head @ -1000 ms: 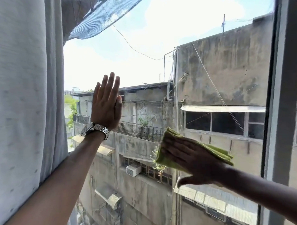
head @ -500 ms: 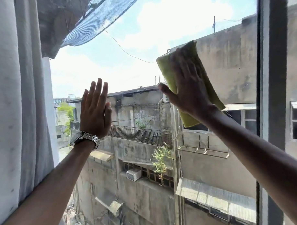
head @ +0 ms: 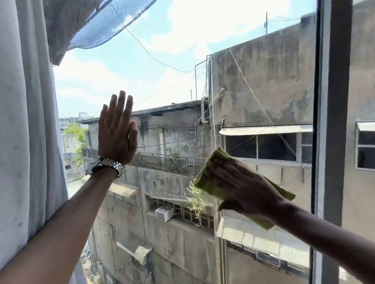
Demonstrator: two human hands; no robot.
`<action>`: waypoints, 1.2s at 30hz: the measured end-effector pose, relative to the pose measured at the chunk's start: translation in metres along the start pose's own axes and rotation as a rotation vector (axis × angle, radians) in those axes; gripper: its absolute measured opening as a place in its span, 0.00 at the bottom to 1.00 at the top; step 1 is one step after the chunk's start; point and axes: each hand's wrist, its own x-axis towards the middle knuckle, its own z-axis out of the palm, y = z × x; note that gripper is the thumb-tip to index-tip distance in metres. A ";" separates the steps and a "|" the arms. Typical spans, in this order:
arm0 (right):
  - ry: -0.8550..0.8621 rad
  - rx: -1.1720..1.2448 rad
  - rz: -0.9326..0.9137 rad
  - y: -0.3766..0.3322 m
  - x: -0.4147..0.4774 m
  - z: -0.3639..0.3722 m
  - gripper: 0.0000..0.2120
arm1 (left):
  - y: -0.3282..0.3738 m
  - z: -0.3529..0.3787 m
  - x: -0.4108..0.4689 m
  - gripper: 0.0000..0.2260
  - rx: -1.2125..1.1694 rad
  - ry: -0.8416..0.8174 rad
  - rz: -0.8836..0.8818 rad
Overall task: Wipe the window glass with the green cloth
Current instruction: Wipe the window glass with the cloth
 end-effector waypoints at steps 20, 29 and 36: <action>0.307 0.174 0.668 0.052 0.170 -0.033 0.37 | -0.001 0.006 -0.001 0.26 0.024 0.026 -0.006; 0.188 0.160 0.327 -0.031 0.170 -0.011 0.33 | -0.007 0.006 -0.001 0.25 0.033 0.010 0.011; 0.106 0.109 0.176 -0.065 0.076 0.020 0.35 | -0.002 0.001 0.000 0.26 0.011 0.023 0.005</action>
